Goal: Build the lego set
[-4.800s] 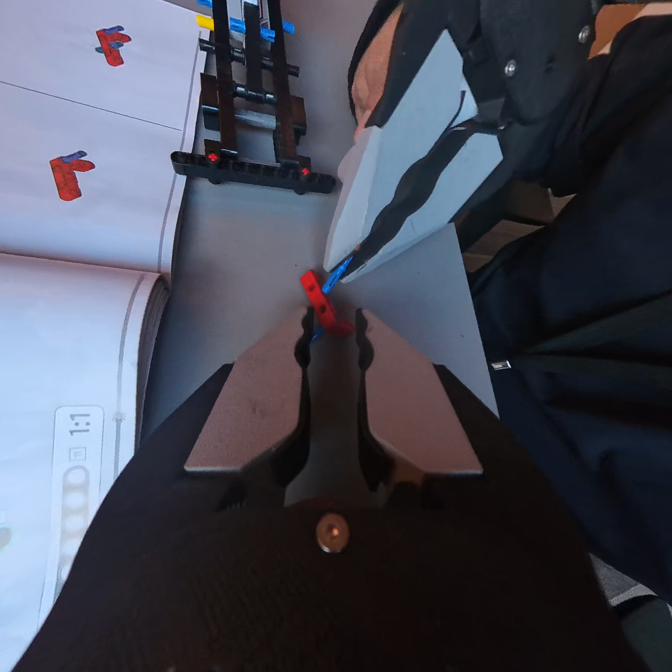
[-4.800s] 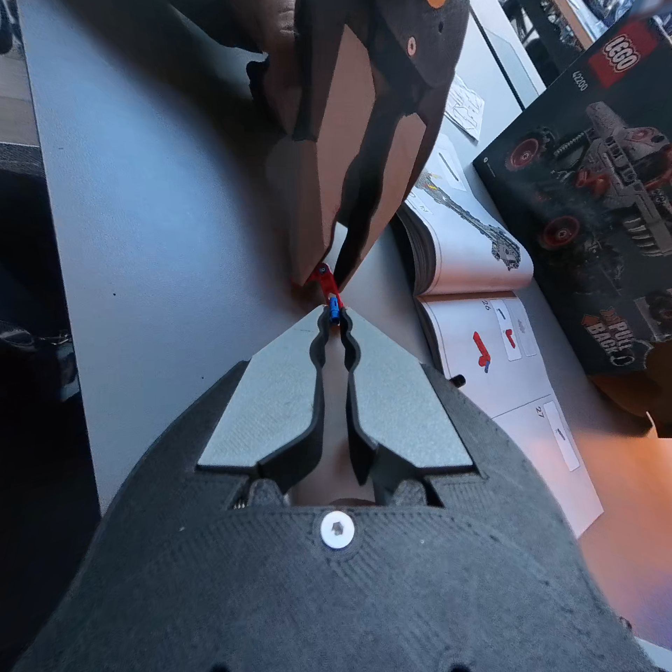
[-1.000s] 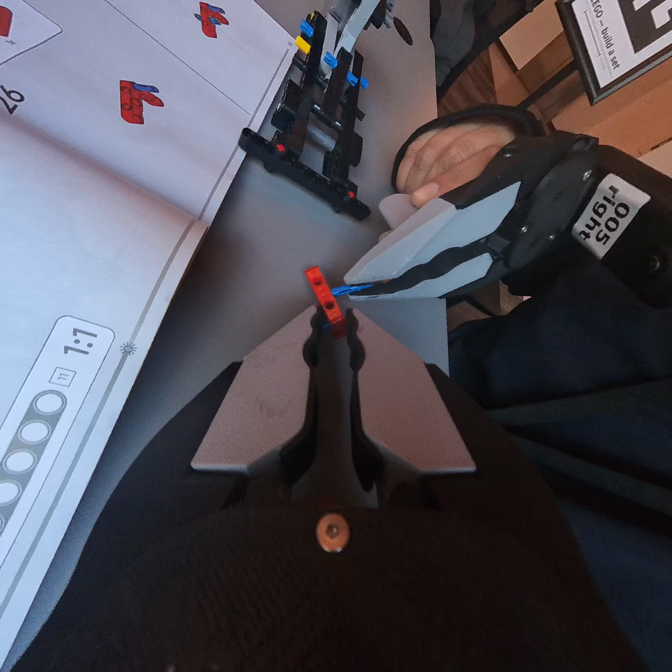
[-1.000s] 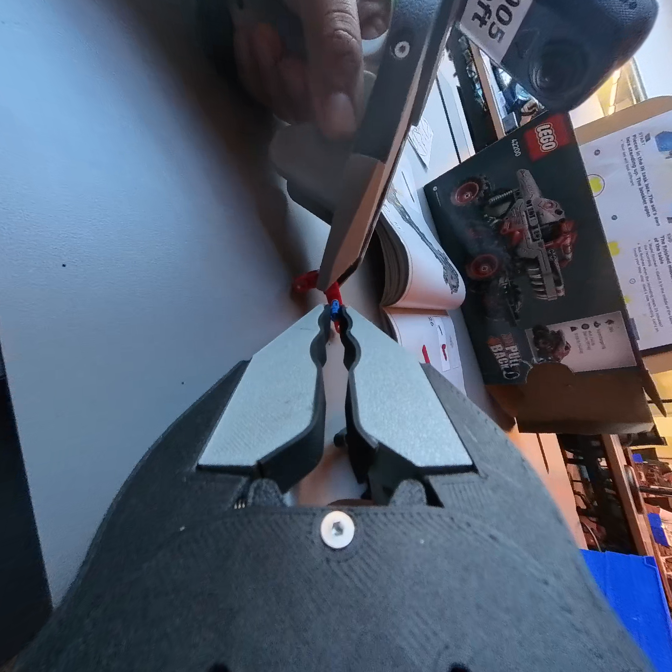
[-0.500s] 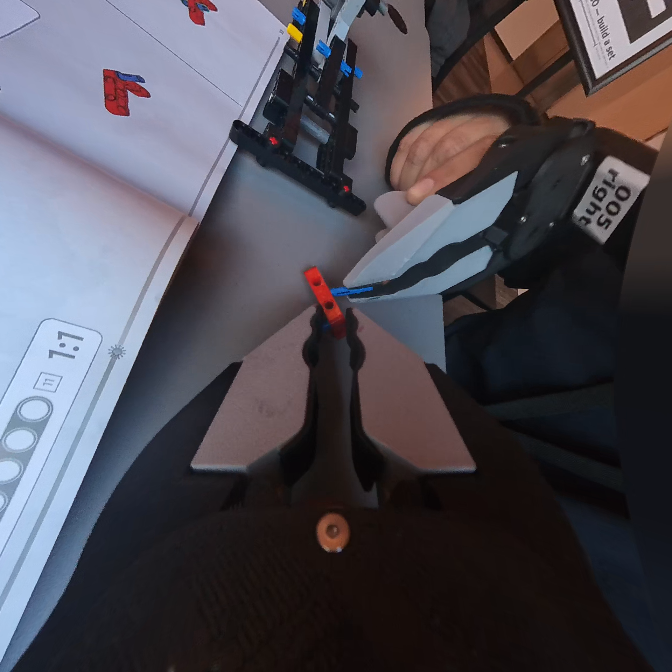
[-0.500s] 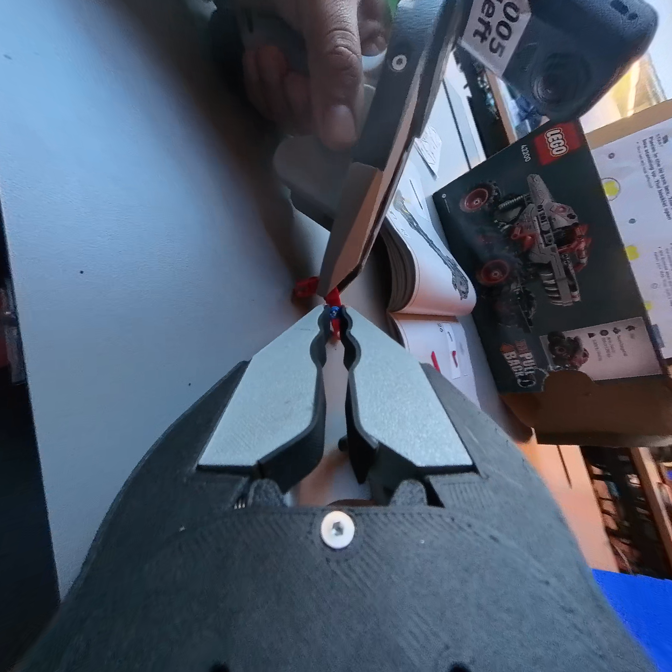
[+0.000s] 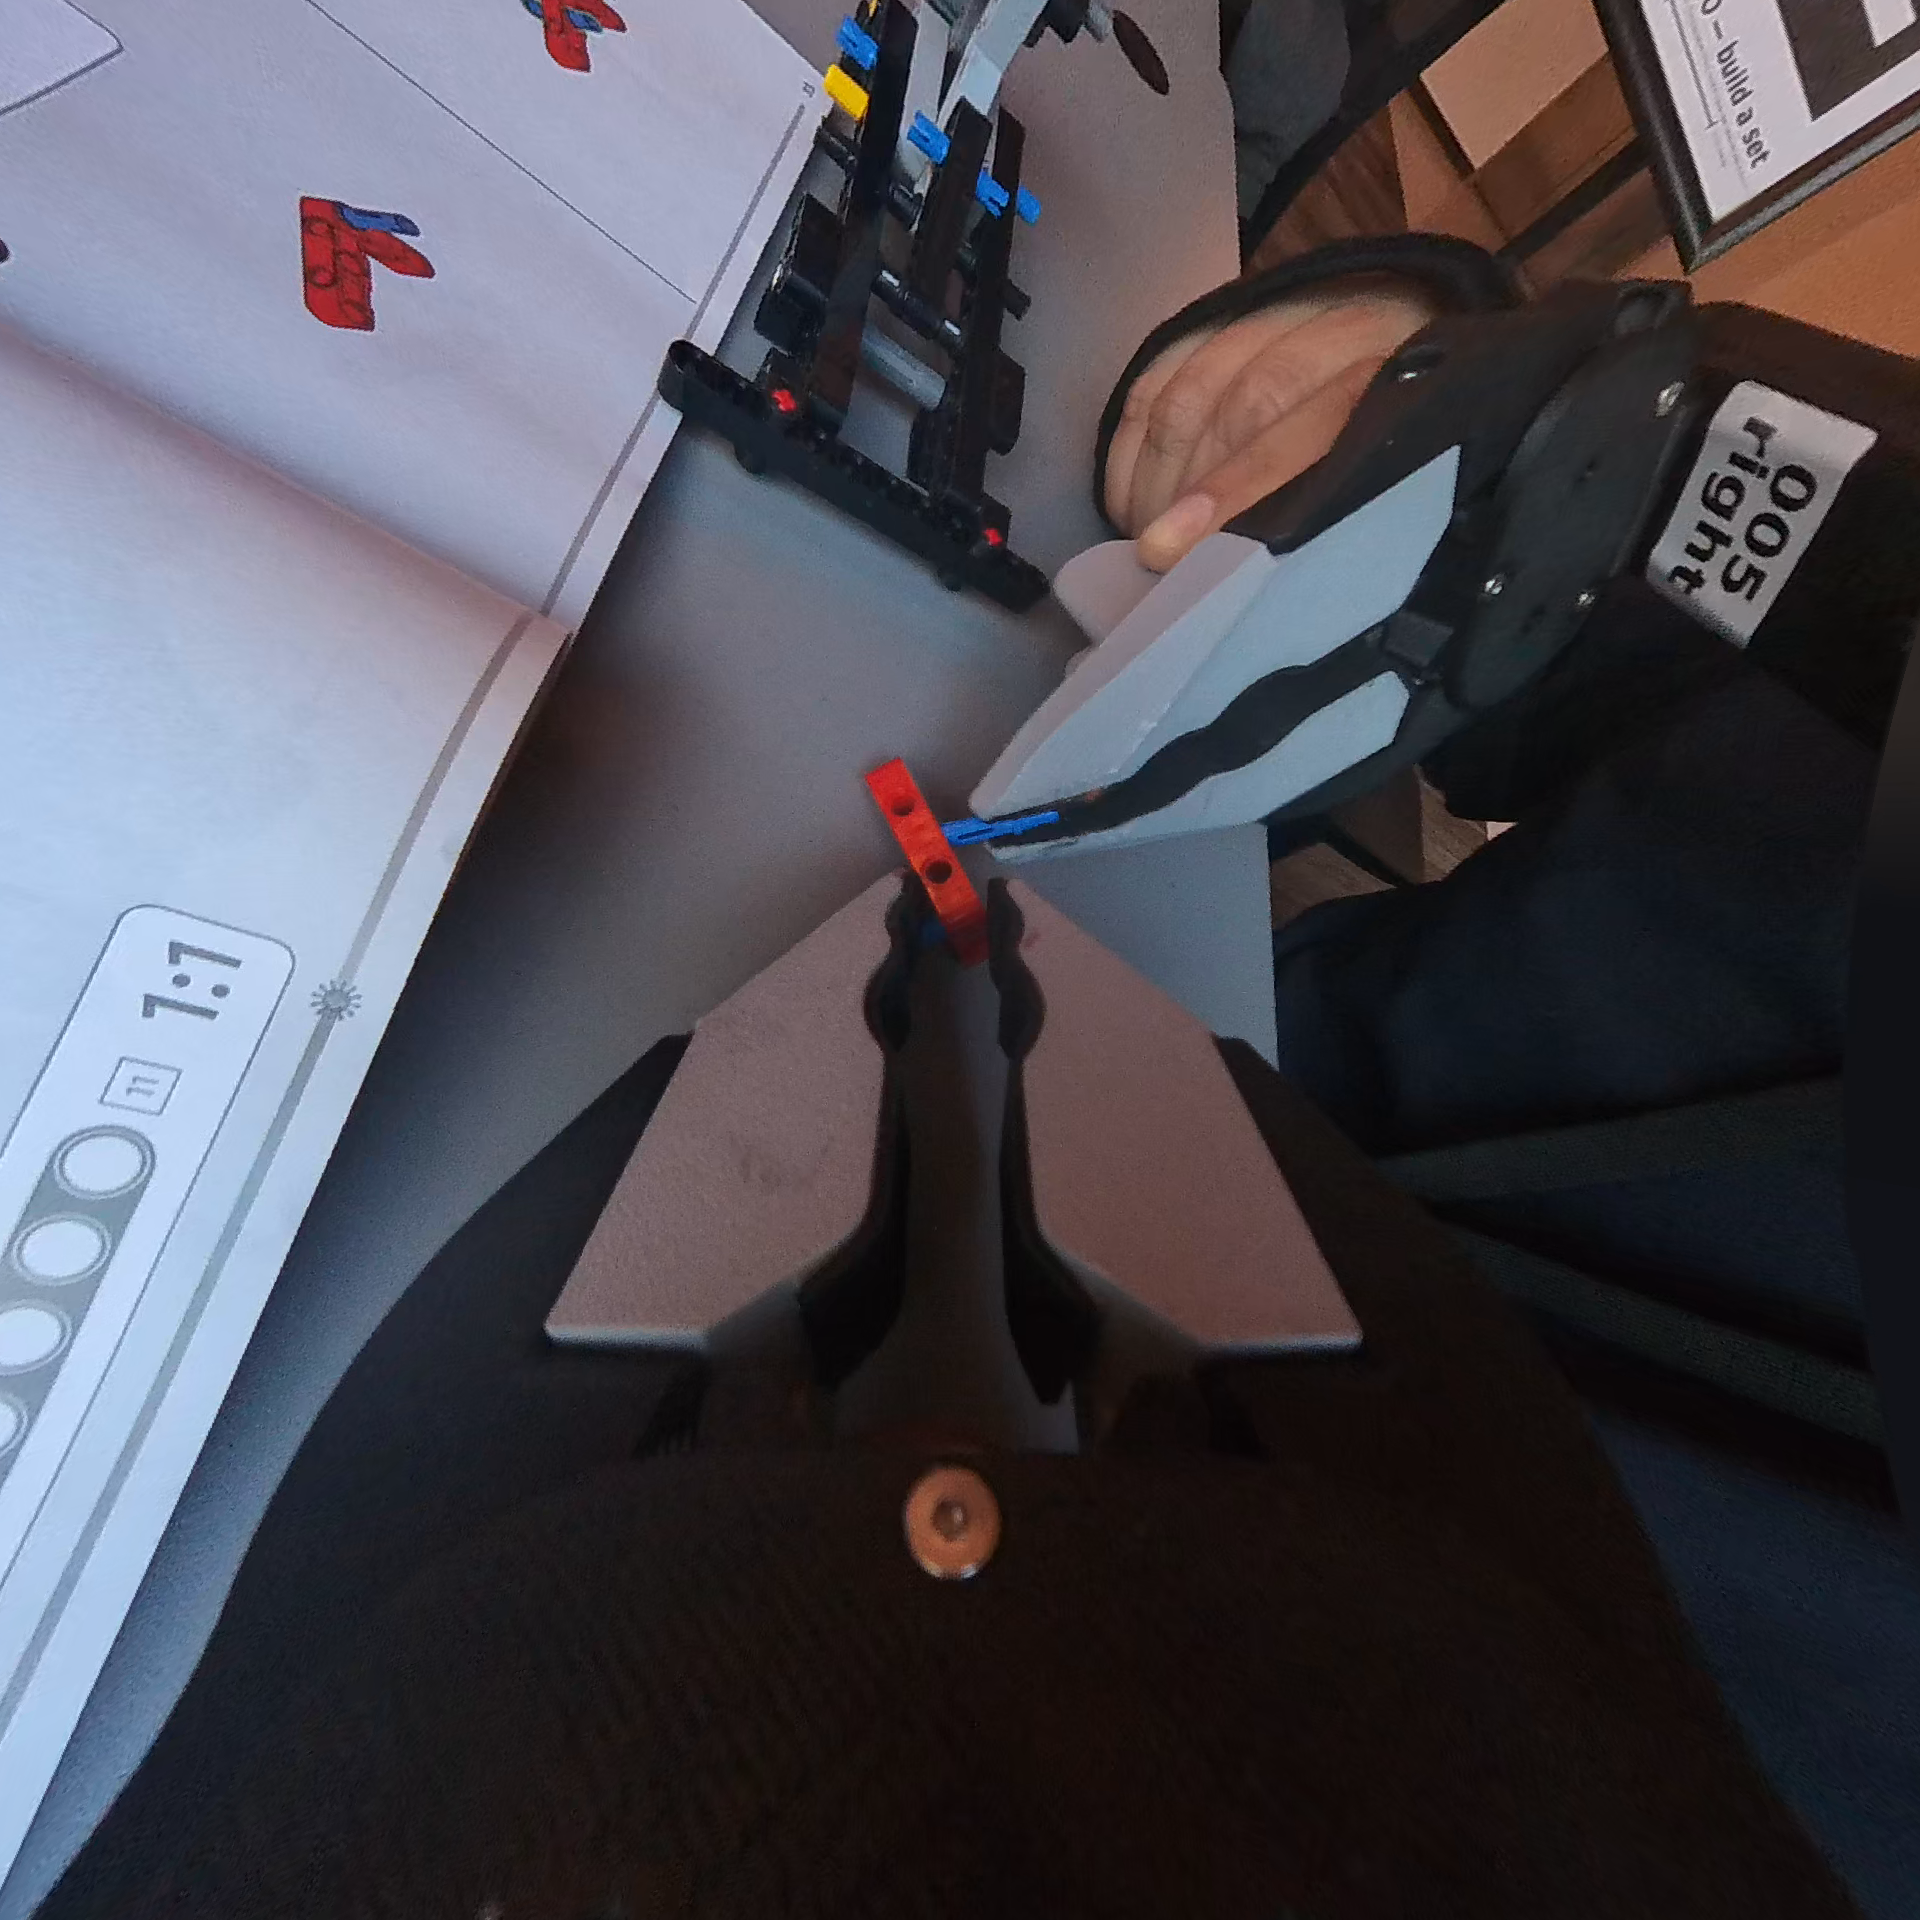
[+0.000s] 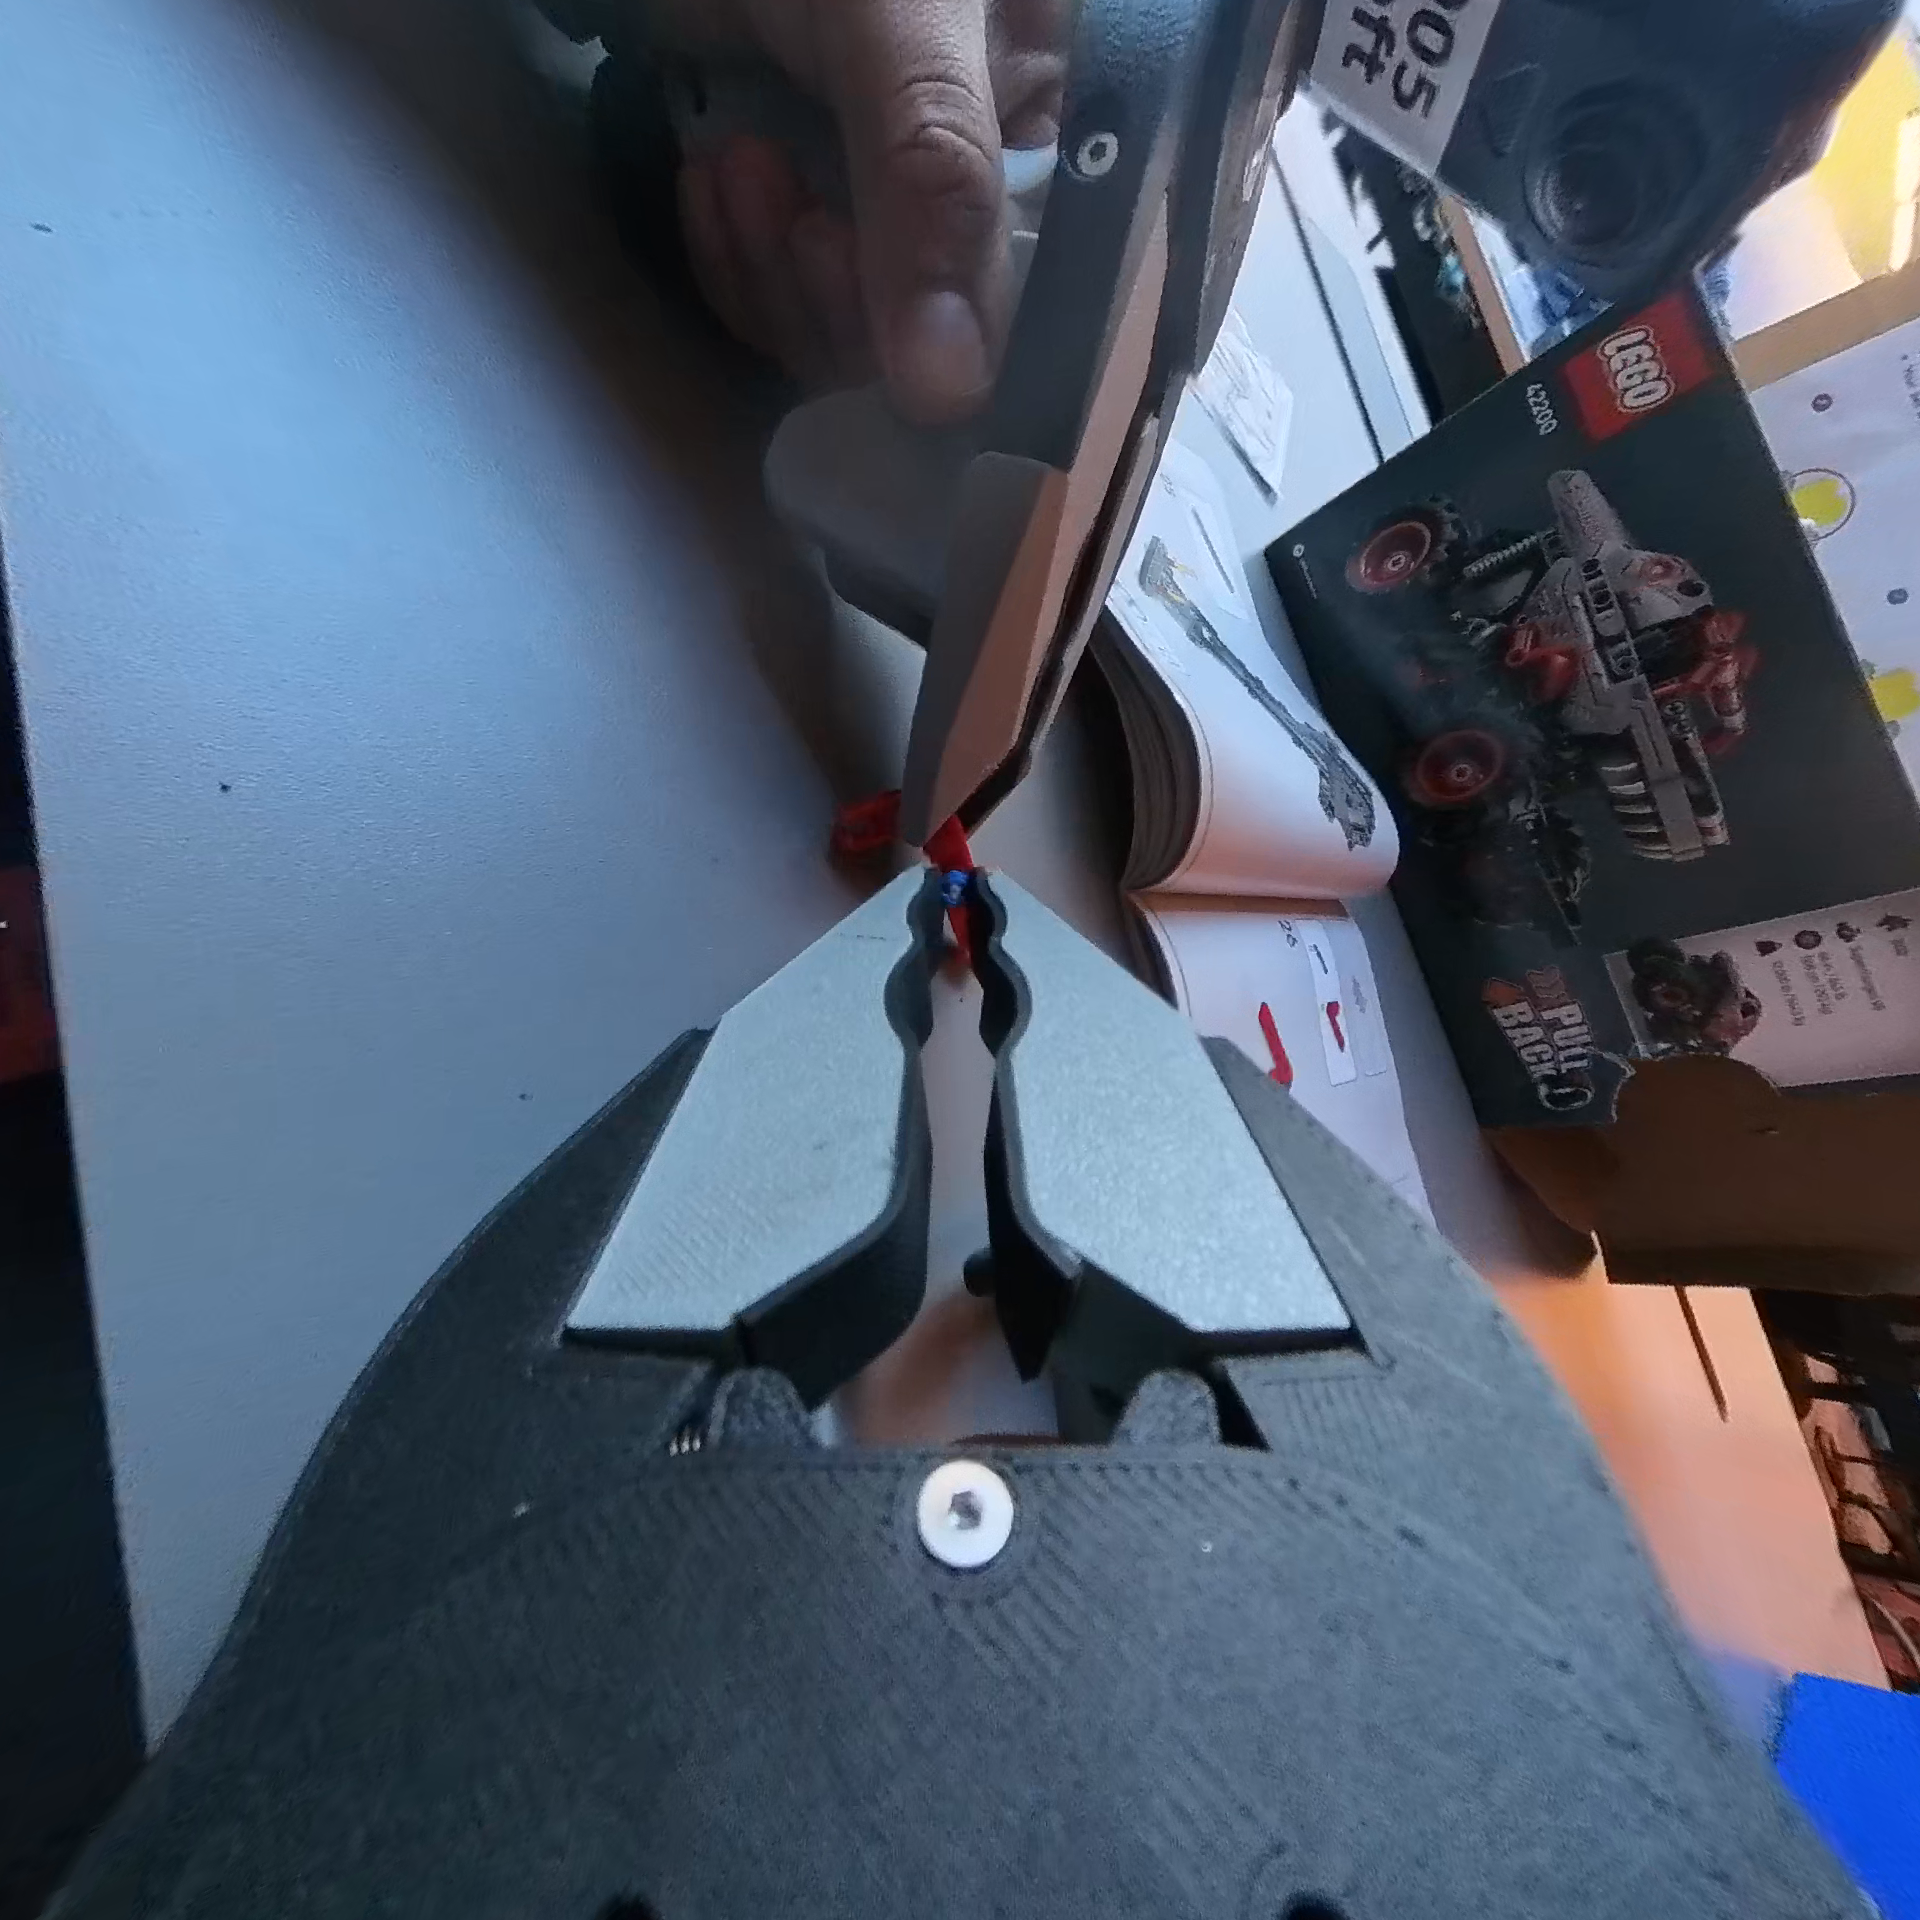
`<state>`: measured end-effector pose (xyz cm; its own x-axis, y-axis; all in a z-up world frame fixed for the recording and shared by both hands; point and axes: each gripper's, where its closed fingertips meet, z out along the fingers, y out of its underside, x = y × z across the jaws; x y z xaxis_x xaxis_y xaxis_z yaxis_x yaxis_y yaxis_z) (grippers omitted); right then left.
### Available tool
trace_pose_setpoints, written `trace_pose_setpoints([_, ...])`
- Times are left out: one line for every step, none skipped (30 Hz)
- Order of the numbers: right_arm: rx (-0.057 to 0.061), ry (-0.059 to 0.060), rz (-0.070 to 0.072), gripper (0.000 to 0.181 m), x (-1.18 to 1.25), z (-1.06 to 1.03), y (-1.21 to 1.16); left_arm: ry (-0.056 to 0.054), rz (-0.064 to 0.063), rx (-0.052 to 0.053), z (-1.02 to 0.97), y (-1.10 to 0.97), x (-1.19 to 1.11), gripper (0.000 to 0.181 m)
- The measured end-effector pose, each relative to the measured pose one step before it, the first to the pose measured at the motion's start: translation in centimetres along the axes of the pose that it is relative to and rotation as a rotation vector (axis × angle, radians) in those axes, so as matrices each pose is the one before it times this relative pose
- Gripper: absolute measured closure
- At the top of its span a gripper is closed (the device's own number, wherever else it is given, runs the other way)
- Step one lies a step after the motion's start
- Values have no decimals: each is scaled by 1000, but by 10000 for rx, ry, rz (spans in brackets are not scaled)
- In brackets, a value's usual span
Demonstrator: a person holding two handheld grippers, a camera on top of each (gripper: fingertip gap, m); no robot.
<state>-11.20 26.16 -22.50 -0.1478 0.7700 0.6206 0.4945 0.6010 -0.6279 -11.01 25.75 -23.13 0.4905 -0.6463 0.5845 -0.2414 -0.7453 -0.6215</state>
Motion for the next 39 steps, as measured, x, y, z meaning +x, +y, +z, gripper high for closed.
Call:
trace_pose_setpoints([-255,-89,-7,178,-73,126,502,81,14,-30,66,54,143,171])
trace_pose_setpoints([64,-64,-1,179,-70,-39,-85,-4,38,-13,32,32,70,171])
trace_pose_setpoints([33,-29,-2,179,-32,-12,-43,-17,16,9,5,8,19,171])
trace_pose_setpoints([6,6,-24,179,-12,40,-41,-6,-2,1,-26,19,9,171])
trace_pose_setpoints([-25,21,-50,179,-13,104,-25,15,1,1,-8,2,16,172])
trace_pose_setpoints([-57,45,-56,179,19,115,17,-24,-2,-9,-6,12,-32,172])
trace_pose_setpoints([-48,61,-13,179,69,96,19,-45,-38,46,-49,-54,-99,172])
trace_pose_setpoints([-33,58,0,179,71,73,7,-25,-49,35,-26,-47,-78,172])
trace_pose_setpoints([-16,62,-17,179,57,36,-10,-9,-22,18,-18,-30,-30,172])
trace_pose_setpoints([-11,84,-64,179,23,-27,-17,-10,10,12,18,-20,2,172])
trace_pose_setpoints([-3,134,-108,179,34,-88,-25,3,18,23,37,-46,29,172])
trace_pose_setpoints([60,122,-102,179,11,-162,-112,55,54,12,15,-16,148,172])
trace_pose_setpoints([103,118,-47,178,65,-213,-142,91,11,79,-5,-86,215,172])
trace_pose_setpoints([107,34,40,178,43,-179,-118,95,-23,60,-15,-42,164,172])
trace_pose_setpoints([69,-31,121,178,25,-151,-81,13,-33,33,-44,-29,21,172])
trace_pose_setpoints([93,11,128,178,104,-157,-90,-27,-11,79,-101,-95,-58,172])
trace_pose_setpoints([169,1,99,177,65,-185,-211,-21,-8,68,-93,-78,-37,172])
trace_pose_setpoints([141,5,95,177,71,-176,-168,-52,20,33,-91,-14,-79,172])
trace_pose_setpoints([53,3,81,179,64,-111,-49,-99,56,-12,-78,36,-112,172])
trace_pose_setpoints([11,-11,53,181,34,-45,10,-69,74,-37,-28,76,-54,172])
trace_pose_setpoints([31,-26,38,181,7,-42,-43,-33,39,13,-19,-9,0,172])
trace_pose_setpoints([66,-29,34,181,-21,-69,-87,-59,14,19,-40,-23,-82,172])
trace_pose_setpoints([77,-30,37,181,-34,-116,-123,9,4,19,-58,-17,-7,172])
trace_pose_setpoints([84,-13,22,181,-17,-93,-102,-3,-1,-2,-52,16,-33,172])
trace_pose_setpoints([-13,48,33,181,101,-20,32,1,10,0,-43,16,-6,172])
trace_pose_setpoints([-66,33,39,181,82,49,94,-8,25,1,-9,12,14,172])
trace_pose_setpoints([-41,-30,16,181,-21,55,53,-22,30,-14,8,19,0,172])
trace_pose_setpoints([-48,3,-5,181,4,52,57,-15,30,-20,36,20,13,172])
trace_pose_setpoints([-34,-37,-43,181,-82,51,50,-1,24,-1,8,4,28,171])
trace_pose_setpoints([-42,-25,-67,181,-99,61,36,10,0,14,-3,-24,15,172])
trace_pose_setpoints([-55,31,-58,181,-2,67,66,-22,-24,-8,-6,7,-55,172])
trace_pose_setpoints([-48,7,-12,181,1,53,57,-31,-13,-25,18,36,-54,172])
trace_pose_setpoints([-37,-27,17,181,-19,40,54,-36,12,-37,27,52,-27,171])
trace_pose_setpoints([4,-35,22,181,-5,10,0,-16,40,-76,47,100,18,171])
trace_pose_setpoints([-2,-50,18,181,-38,8,9,-45,52,-47,26,74,-16,172])
trace_pose_setpoints([-21,-36,3,181,-38,29,29,-53,47,-31,15,50,-28,171])
trace_pose_setpoints([-27,-24,-8,181,-41,38,34,-37,16,-21,17,25,-19,172])
trace_pose_setpoints([-5,-48,-27,181,-77,40,-4,-2,10,-46,43,59,4,172])
trace_pose_setpoints([9,-2,-40,181,-31,18,-28,0,2,-64,40,75,11,172])
